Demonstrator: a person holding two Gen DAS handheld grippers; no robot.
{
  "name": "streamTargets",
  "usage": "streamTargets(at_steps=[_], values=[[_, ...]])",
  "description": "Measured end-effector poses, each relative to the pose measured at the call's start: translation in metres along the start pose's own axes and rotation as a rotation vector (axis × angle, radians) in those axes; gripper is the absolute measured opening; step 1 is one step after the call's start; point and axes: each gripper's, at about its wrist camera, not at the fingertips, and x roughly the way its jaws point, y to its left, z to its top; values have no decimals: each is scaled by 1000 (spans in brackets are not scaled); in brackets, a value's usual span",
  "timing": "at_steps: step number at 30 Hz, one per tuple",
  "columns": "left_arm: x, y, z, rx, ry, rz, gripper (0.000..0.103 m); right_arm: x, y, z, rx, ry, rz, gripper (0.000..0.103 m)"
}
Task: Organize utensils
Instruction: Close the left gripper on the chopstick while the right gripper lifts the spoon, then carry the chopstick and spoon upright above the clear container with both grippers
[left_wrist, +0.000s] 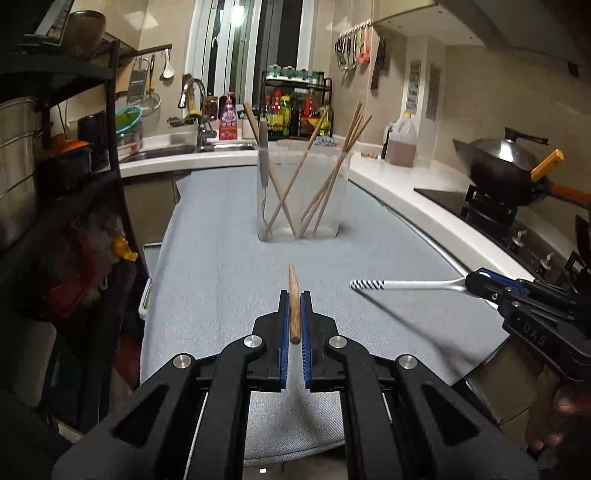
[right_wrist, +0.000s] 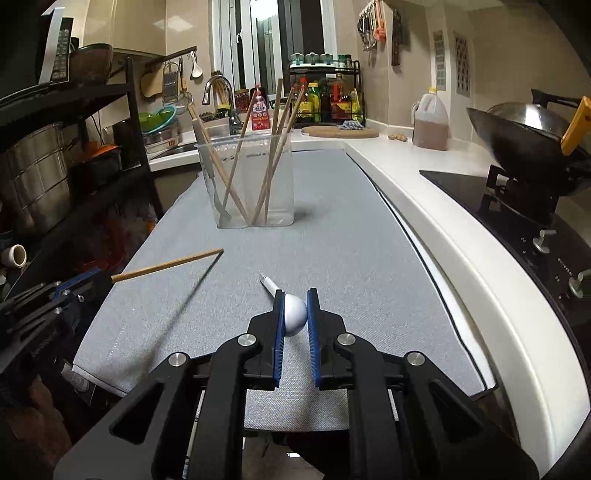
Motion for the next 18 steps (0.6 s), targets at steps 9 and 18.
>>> streamTargets(at_steps=[9,18], values=[[-13,7,39,18,-79,-1,6,-5,-5,29,-19,-32,25,12],[-12,12,77,1,-82,-13,6,1,0,56,-41,-39,56,12]])
